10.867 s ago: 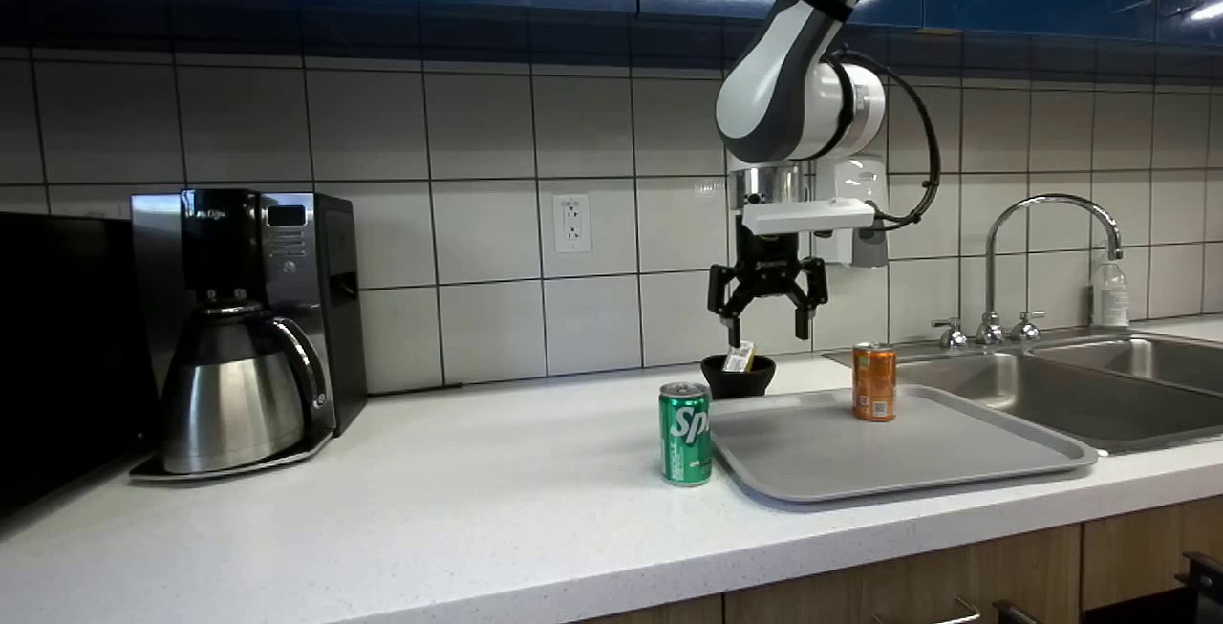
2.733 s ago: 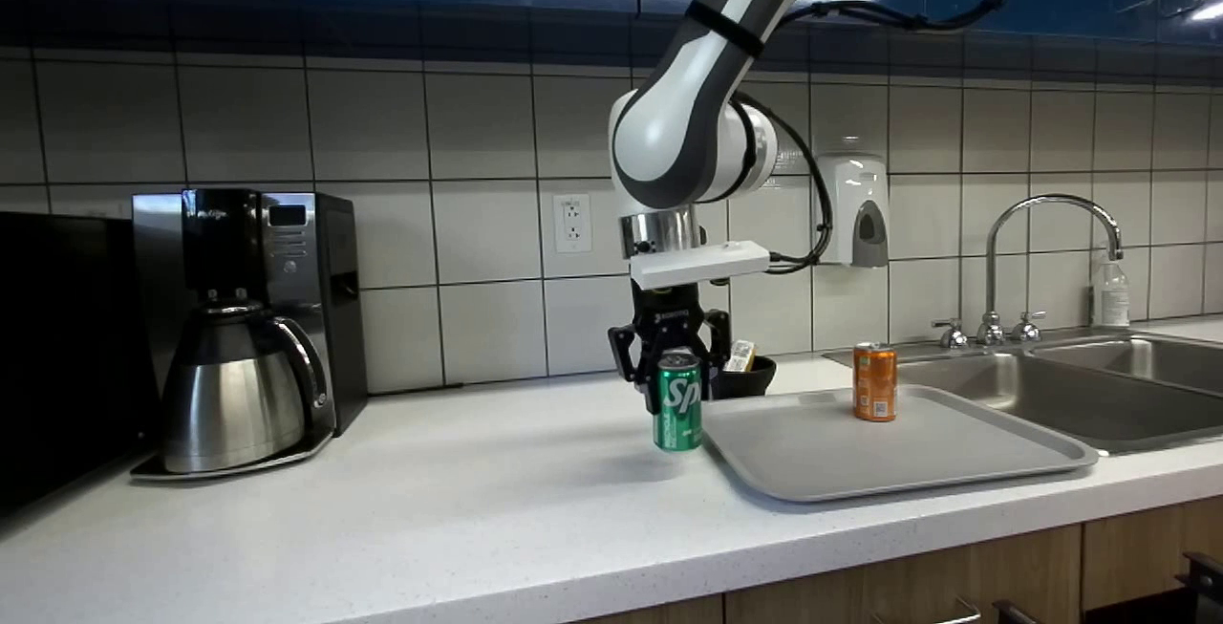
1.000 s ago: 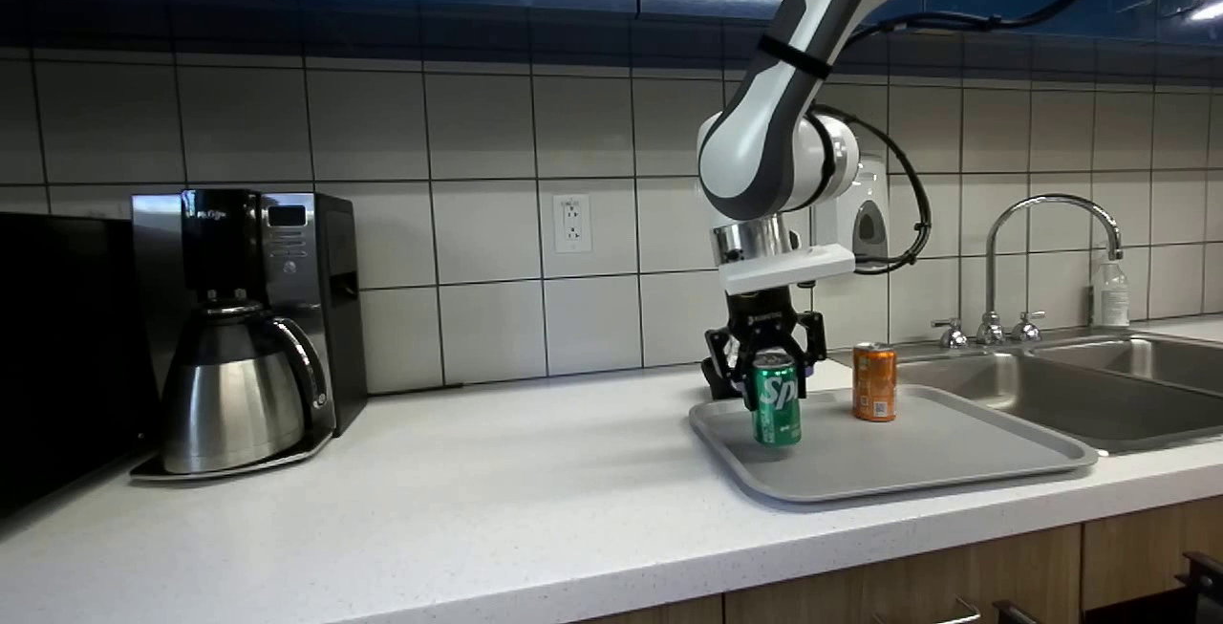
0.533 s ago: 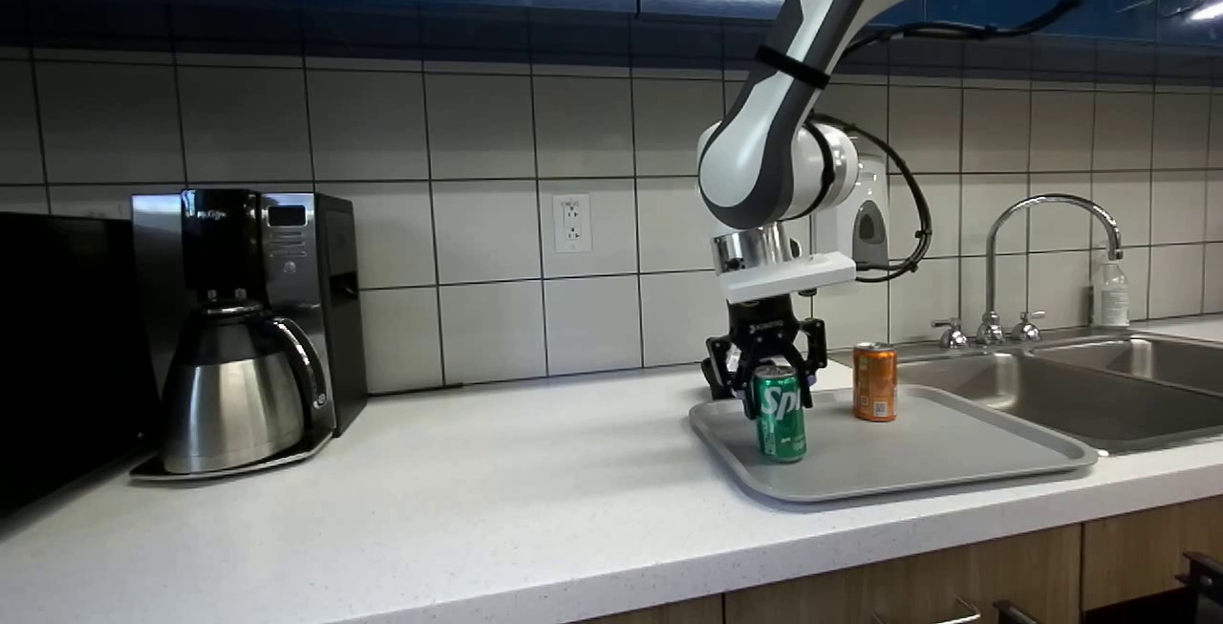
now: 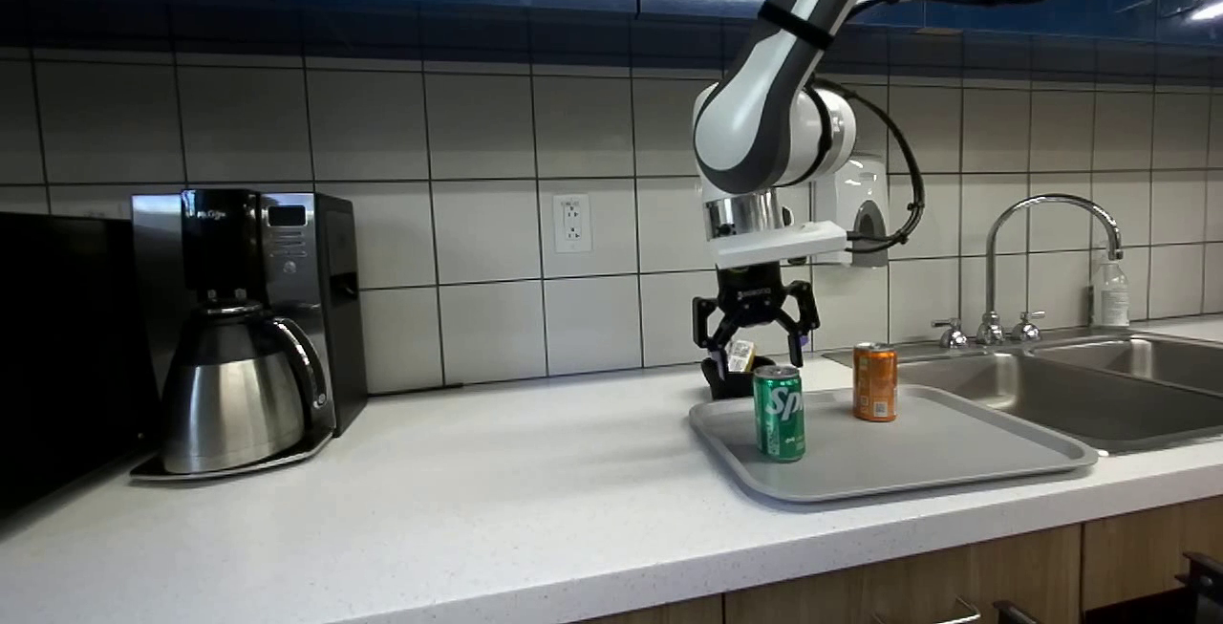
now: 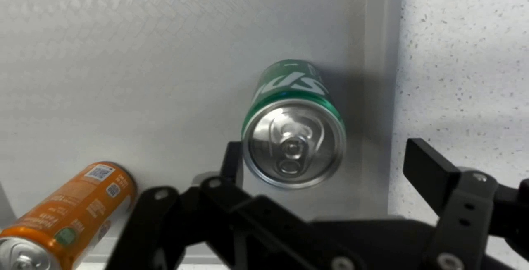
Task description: Pick up the orange can and place it on the gray tray, pick up the green can and place it on the gray tray
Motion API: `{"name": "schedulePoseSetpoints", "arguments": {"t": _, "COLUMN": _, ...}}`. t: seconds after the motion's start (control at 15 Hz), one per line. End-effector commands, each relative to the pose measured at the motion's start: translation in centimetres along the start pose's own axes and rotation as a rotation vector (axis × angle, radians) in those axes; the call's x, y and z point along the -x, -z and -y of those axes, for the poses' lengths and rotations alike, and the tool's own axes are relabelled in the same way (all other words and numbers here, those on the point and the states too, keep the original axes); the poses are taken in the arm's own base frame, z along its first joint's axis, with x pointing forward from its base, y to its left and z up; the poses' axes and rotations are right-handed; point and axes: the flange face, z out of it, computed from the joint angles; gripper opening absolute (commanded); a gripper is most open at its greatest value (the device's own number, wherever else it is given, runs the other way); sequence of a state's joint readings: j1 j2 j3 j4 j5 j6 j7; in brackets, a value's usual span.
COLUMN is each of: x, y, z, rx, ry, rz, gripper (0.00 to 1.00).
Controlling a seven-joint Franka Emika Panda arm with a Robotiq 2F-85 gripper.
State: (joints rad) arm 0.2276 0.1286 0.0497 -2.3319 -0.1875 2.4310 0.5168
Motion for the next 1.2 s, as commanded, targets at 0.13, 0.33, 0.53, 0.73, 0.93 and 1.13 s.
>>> {"name": "schedulePoseSetpoints", "arguments": {"t": 0.13, "x": 1.4, "y": 4.5, "z": -0.4, "rx": 0.035, "ry": 0.013, "rz": -0.074, "gripper": 1.00}}
{"name": "schedulePoseSetpoints", "arguments": {"t": 0.33, "x": 2.0, "y": 6.3, "z": -0.4, "rx": 0.048, "ry": 0.020, "rz": -0.115, "gripper": 1.00}}
{"name": "schedulePoseSetpoints", "arguments": {"t": 0.53, "x": 3.5, "y": 7.5, "z": -0.3, "rx": 0.050, "ry": 0.021, "rz": -0.137, "gripper": 1.00}}
{"name": "schedulePoseSetpoints", "arguments": {"t": 0.73, "x": 5.5, "y": 7.9, "z": 0.0, "rx": 0.043, "ry": 0.021, "rz": -0.137, "gripper": 1.00}}
{"name": "schedulePoseSetpoints", "arguments": {"t": 0.93, "x": 7.6, "y": 8.2, "z": 0.3, "rx": 0.053, "ry": 0.009, "rz": -0.141, "gripper": 1.00}}
{"name": "schedulePoseSetpoints", "arguments": {"t": 1.13, "x": 9.9, "y": 8.5, "z": 0.6, "rx": 0.063, "ry": -0.015, "rz": -0.147, "gripper": 1.00}}
